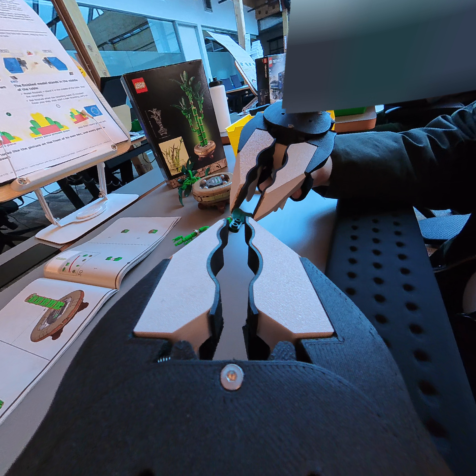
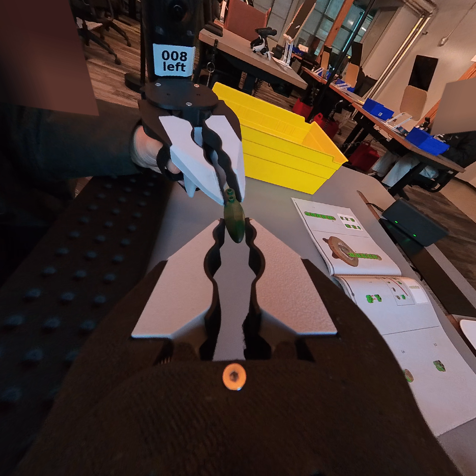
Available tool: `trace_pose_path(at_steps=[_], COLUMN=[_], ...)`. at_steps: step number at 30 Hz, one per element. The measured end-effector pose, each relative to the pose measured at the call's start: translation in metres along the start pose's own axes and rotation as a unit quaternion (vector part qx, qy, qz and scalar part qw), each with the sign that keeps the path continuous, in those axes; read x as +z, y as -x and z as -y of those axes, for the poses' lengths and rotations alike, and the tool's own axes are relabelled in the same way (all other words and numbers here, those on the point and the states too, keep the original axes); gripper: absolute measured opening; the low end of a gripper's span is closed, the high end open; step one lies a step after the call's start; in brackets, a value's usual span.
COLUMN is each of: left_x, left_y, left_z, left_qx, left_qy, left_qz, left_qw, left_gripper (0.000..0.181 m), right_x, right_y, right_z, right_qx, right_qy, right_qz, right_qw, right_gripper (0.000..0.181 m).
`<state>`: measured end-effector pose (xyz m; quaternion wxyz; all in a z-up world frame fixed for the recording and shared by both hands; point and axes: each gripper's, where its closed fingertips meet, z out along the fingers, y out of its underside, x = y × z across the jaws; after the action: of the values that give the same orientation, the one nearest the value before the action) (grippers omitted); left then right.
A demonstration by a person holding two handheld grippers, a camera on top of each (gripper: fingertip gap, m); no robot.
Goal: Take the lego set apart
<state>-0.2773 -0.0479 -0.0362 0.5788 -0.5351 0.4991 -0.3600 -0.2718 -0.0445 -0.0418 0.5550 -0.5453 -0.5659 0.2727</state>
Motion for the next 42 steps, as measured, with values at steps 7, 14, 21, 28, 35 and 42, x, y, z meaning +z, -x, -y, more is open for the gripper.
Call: trace_pose_path(at_steps=[7,14,21,28,35,42], left_x=[-0.003,-0.125,-0.249,-0.267,-0.282,-0.208], left_y=[0.002,0.123,0.205,0.224,0.225,0.18], left_z=[0.005,0.016,-0.081,-0.12,-0.13,-0.004], left_qx=[0.012,0.038,-0.141,-0.178,-0.229,-0.045], left_qy=[-0.007,0.111,0.332,0.348,0.351,0.132], left_qz=[0.006,0.346,0.421,0.41,0.405,0.403], left_qw=[1.0,0.931,0.832,0.824,0.813,0.905], left_gripper=[0.006,0.006,0.006,0.006,0.032,0.023], right_x=[-0.001,-0.009,-0.009,-0.031,-0.052,-0.073], right_y=[-0.005,-0.028,-0.047,-0.078,-0.095,-0.094], right_z=[0.002,-0.006,-0.036,-0.046,-0.07,-0.111], right_qx=[0.013,0.047,0.063,0.133,0.139,0.216], right_qy=[-0.013,0.003,0.082,0.073,0.137,0.214], right_qz=[-0.01,-0.051,-0.099,-0.148,-0.177,-0.151], right_qw=[1.0,0.998,0.99,0.977,0.965,0.941], right_gripper=[0.024,0.031,0.032,0.028,0.029,0.025])
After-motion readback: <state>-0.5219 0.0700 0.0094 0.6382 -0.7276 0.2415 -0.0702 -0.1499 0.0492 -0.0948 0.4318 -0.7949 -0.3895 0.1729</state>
